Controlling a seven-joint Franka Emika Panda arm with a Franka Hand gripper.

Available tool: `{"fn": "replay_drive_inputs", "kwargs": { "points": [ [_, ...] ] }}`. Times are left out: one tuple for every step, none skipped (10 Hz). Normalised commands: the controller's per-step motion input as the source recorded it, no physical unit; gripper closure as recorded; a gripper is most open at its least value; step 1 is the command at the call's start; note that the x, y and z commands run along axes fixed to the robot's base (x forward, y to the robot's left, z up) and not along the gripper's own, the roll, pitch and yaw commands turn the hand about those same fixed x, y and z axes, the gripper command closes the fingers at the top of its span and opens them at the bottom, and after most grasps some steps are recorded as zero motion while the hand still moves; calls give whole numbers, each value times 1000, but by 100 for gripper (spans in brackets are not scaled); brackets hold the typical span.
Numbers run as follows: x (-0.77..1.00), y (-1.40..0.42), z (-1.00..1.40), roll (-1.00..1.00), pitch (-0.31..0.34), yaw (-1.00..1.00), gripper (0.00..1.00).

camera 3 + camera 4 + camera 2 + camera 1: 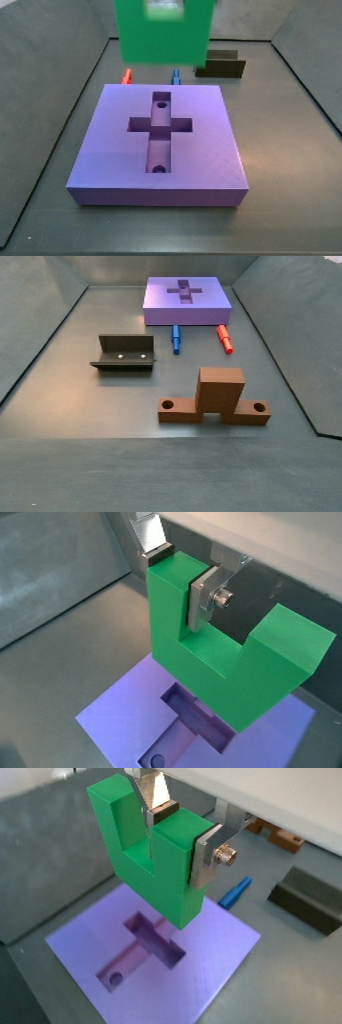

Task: Pick up the green object. Move up. Place the green object on the fixture. Regrasp the green object. Move to above the board. Insert the green object.
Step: Insert the green object.

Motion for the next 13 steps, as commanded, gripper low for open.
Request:
{"fn": "replay_drive_inputs", "kwargs": {
  "points": [
    [151,0,-1000,-40,-91,160,100],
    [0,0,-809,20,-90,166,100],
    [0,-9,-831,223,-64,120,100],
    [0,0,-909,106,-136,71,100],
    [0,0,-557,46,-30,0,100],
    [0,0,-414,34,-66,0,100],
    [-9,0,-337,0,-79,0,100],
    [-17,-6,-229,0,-67,0,100],
    [-14,0,-151,-26,-67,0,100],
    [-26,-3,-169,-37,-76,0,100],
    [-20,-31,-266,-104,-114,0,100],
    [-31,0,-314,-170,-154,0,100],
    [-9,0,-277,-136,-123,0,100]
  ]
}}
